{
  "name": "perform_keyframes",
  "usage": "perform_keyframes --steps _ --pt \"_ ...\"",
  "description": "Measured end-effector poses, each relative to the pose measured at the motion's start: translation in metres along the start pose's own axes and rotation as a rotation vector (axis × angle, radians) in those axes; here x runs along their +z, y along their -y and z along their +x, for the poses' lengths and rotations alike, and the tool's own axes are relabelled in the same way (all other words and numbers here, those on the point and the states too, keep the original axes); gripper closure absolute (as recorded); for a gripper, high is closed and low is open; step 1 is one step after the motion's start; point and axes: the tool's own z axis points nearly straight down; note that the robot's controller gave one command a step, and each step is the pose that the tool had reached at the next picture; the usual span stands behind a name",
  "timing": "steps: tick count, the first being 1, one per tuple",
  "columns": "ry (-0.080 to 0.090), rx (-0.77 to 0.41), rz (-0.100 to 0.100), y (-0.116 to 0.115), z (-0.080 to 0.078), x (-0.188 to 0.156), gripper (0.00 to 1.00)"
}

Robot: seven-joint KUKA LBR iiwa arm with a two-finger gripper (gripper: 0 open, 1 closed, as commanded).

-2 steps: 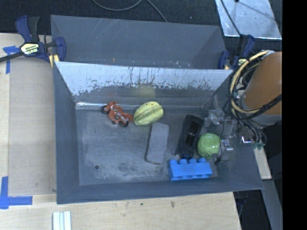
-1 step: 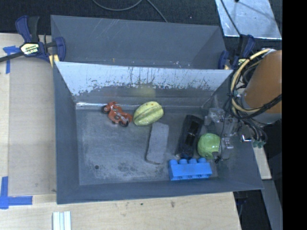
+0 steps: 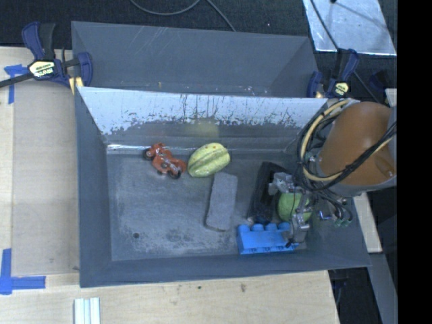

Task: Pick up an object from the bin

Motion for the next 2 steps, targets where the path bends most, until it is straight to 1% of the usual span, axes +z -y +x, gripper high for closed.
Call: perform_keyframes --steps 1,2 --pt "-0.025 0.001 -0.034 0.0485 -0.0562 0.0446 0.00" --pt "-0.014 -0.005 -0.032 0.0449 -0.0572 0.0456 0.00"
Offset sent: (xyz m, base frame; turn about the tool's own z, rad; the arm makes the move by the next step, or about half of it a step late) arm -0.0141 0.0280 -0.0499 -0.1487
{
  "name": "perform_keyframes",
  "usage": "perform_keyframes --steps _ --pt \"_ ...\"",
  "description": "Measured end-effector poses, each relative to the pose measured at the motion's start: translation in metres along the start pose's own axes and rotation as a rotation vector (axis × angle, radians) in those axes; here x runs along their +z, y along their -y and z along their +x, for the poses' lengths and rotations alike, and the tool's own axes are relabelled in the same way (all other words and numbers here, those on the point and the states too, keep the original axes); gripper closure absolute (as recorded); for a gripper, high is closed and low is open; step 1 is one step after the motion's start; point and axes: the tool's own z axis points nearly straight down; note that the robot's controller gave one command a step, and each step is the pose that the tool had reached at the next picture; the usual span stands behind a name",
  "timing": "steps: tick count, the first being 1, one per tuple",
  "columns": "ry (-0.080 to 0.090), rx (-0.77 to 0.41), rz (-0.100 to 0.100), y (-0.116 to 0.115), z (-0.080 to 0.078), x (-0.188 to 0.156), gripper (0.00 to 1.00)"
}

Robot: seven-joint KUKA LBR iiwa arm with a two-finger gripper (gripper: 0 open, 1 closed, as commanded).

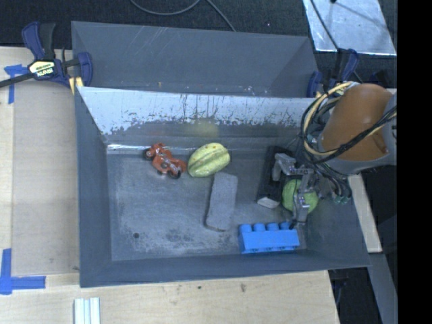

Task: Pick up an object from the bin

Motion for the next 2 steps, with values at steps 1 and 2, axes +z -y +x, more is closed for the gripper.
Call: perform_keyframes --steps 1,2 --pt "-0.084 -0.021 -0.052 0.010 -0.031 0.001 0.00" --pt "0.000 -0.711 -0.031 0.004 -0.059 -0.003 1.00"
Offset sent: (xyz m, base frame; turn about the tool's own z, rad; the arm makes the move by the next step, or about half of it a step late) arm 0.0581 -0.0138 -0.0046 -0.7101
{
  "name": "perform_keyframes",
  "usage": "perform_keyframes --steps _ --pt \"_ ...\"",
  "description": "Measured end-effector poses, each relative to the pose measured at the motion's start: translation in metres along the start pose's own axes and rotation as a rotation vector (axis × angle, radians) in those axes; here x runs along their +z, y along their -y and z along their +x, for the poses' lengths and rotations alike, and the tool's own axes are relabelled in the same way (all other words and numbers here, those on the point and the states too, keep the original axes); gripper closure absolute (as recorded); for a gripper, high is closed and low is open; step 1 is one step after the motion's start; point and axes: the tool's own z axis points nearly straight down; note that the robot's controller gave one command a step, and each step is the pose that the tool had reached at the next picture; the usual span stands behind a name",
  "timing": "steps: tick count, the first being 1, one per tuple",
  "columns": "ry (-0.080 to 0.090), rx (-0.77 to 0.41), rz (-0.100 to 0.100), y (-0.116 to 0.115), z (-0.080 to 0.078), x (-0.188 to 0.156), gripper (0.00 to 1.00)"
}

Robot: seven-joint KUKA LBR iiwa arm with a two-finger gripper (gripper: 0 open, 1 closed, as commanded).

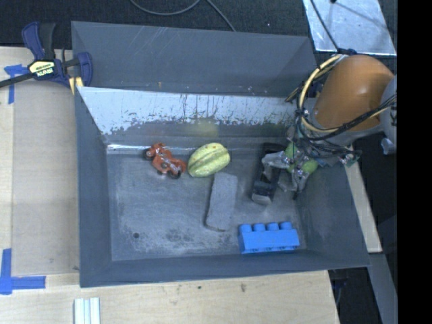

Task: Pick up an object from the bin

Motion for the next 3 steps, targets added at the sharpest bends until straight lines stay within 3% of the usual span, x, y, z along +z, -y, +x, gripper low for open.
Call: perform_keyframes --steps 3 --pt "-0.007 -0.006 0.005 -0.001 0.004 -0.019 1.00"
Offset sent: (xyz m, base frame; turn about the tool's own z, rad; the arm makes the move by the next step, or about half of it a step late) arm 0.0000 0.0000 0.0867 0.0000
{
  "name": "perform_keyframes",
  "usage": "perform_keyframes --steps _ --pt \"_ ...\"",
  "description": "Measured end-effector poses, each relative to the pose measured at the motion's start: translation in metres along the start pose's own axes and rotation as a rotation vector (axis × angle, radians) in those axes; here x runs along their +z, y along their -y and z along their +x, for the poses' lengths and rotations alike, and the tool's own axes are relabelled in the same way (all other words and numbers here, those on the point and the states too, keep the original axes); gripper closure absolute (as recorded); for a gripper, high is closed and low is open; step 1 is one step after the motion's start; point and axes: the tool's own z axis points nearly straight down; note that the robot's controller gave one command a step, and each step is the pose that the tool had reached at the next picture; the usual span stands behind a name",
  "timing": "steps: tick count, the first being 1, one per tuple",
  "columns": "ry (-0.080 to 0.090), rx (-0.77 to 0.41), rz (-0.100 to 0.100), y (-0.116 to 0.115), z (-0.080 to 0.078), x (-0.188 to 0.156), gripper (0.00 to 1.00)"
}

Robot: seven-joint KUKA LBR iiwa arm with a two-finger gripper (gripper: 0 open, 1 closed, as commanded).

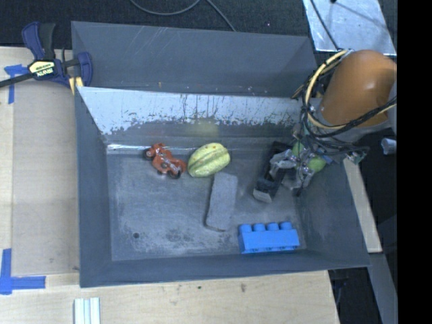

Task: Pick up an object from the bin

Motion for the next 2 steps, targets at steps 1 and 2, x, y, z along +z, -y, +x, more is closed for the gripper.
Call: perform_keyframes --steps 1,2 --pt "0.000 0.003 0.003 0.001 0.001 -0.022 1.00" --pt "-0.001 0.005 0.003 0.000 0.001 -0.041 1.00"
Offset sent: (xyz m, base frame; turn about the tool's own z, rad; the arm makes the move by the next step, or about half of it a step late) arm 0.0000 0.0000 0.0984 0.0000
